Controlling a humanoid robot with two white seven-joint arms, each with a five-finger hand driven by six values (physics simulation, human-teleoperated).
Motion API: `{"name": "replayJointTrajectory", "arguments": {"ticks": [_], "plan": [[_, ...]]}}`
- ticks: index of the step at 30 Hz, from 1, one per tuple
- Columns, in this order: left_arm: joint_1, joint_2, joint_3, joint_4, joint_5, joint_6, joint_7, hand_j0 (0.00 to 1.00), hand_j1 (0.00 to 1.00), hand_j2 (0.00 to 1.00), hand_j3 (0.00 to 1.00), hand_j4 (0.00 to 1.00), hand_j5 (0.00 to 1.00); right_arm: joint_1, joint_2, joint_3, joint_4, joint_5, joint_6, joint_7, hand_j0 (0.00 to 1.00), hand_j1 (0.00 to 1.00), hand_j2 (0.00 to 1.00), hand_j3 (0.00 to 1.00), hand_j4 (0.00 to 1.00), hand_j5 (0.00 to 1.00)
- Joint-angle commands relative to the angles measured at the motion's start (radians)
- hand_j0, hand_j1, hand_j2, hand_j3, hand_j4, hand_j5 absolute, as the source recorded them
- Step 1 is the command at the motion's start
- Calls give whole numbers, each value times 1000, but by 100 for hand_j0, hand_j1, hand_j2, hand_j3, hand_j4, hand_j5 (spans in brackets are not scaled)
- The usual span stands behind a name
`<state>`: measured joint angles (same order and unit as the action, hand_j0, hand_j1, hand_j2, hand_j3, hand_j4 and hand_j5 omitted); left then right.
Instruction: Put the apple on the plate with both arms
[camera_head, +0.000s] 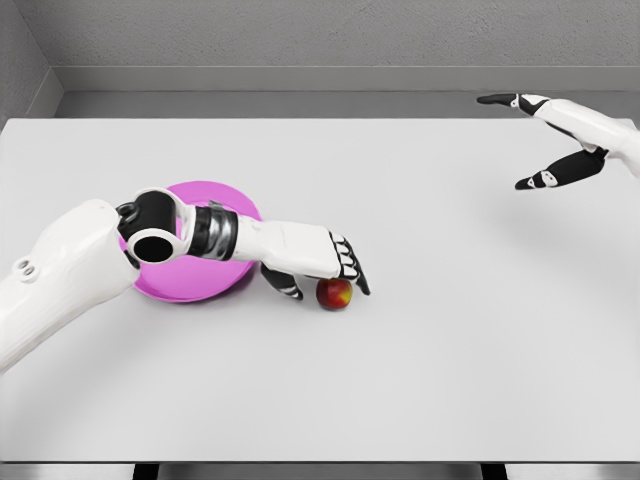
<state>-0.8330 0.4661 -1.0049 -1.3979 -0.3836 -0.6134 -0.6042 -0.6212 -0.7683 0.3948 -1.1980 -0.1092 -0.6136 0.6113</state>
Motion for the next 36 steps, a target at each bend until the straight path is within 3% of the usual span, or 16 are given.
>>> {"name": "replayJointTrajectory", "arguments": {"ticks": [1,13,25,28,31,36], "plan": [[-2,-3,2,2,-6,2,-7,84,84,84,84,84,84,0,-2,-1,-2,-9,3,0,100,100,100,100,100,100],[0,-18,-1,16,-15,2,-7,84,84,84,84,84,84,-9,0,3,-2,-9,3,0,100,100,100,100,100,100],[0,-30,-18,16,-29,2,-7,76,76,76,76,76,76,-9,0,3,-2,-7,3,0,100,100,100,100,100,100],[0,-30,-18,16,-29,2,-7,69,69,69,69,69,69,-11,1,1,-2,-7,3,0,100,100,100,100,100,100],[0,-30,-18,16,-29,2,-7,53,53,53,53,53,53,-12,1,1,-2,-9,3,0,100,100,100,100,100,100],[2,-30,-18,14,-29,2,-7,47,47,47,47,47,47,-17,4,1,-2,-9,3,0,100,100,100,100,100,100]]}}
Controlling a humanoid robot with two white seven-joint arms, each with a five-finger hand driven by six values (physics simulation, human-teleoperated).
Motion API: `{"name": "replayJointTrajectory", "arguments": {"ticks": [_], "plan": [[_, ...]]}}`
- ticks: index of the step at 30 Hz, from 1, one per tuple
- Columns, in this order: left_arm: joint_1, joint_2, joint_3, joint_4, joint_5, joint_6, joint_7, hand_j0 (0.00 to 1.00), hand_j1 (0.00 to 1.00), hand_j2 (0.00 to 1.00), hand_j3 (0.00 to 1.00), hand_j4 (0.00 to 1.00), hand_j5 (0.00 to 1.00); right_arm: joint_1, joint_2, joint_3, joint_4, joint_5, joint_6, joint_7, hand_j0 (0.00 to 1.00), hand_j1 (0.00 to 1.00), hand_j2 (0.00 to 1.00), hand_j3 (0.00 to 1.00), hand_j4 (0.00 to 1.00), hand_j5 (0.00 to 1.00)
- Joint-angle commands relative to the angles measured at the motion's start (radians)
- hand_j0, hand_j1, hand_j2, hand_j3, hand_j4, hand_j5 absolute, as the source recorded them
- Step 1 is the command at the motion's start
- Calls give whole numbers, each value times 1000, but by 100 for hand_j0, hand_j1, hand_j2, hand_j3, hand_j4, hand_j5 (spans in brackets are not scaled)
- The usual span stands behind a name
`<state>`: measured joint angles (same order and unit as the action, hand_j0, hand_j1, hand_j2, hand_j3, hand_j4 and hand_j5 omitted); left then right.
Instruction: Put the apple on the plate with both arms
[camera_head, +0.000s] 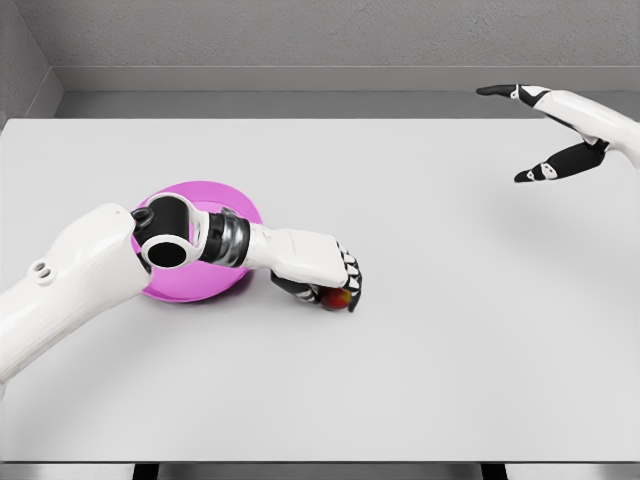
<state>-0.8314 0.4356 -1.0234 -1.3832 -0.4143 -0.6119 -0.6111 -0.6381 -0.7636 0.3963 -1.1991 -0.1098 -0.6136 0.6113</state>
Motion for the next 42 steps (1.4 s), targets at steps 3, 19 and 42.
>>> {"name": "replayJointTrajectory", "arguments": {"ticks": [3,19,42], "plan": [[0,0,0,0,2,1,0,45,45,45,45,45,45,-2,0,-1,0,-8,3,0,100,100,100,100,100,100],[-18,318,215,-66,203,1,0,44,44,44,44,44,44,-3,0,-1,1,-8,3,0,100,100,100,100,100,100],[8,304,212,35,227,1,0,100,100,100,100,100,100,-8,14,1,1,-7,3,0,100,100,100,100,100,100]]}}
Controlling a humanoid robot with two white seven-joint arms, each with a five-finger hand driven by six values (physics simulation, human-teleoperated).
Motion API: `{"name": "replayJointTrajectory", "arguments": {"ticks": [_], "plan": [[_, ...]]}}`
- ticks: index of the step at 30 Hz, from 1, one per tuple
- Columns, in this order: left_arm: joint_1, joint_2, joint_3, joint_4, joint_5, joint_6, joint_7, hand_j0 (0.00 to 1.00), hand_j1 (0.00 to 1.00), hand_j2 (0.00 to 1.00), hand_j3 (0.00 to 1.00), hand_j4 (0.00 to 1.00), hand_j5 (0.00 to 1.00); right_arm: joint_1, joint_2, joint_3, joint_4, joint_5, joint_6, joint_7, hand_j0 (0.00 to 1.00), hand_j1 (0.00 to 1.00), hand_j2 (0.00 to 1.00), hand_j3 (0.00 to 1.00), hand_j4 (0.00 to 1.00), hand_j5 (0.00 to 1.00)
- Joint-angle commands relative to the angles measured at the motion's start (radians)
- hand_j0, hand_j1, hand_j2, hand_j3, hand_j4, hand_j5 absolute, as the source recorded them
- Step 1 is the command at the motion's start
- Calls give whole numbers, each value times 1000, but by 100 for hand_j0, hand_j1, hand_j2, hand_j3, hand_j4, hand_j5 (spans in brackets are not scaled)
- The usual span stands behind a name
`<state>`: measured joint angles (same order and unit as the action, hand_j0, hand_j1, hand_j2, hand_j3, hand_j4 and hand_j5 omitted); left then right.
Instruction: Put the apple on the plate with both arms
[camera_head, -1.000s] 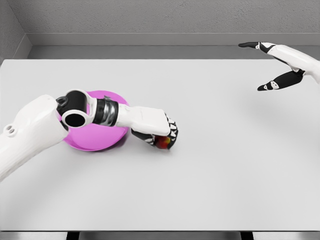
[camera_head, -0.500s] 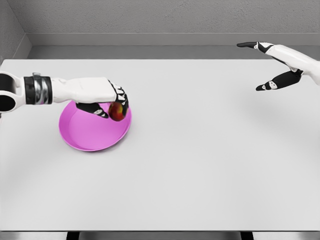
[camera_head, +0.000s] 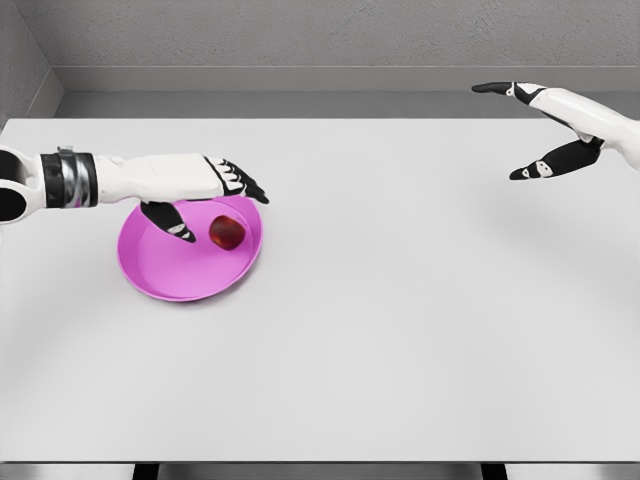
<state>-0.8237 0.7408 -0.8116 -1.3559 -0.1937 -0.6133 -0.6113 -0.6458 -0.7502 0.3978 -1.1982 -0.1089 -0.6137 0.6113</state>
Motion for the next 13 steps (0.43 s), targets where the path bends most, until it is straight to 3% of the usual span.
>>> {"name": "replayJointTrajectory", "arguments": {"ticks": [1,3,5,6,13], "plan": [[0,3,0,116,72,2,0,100,100,100,100,100,100,0,0,0,-1,-8,3,0,100,100,100,100,100,100],[-8,-1,48,339,149,2,0,100,100,100,100,100,100,0,0,1,-1,-8,3,0,100,100,100,100,100,100],[-3,2,135,458,149,2,0,100,100,100,100,100,100,0,3,1,-1,-8,3,0,100,100,100,100,100,100],[-3,3,149,488,149,2,0,100,100,100,100,100,100,0,3,1,-1,-8,3,0,100,100,100,100,100,100],[-3,-3,150,482,148,2,0,100,100,100,100,100,100,-6,2,7,0,-9,3,0,100,100,100,100,100,100]]}}
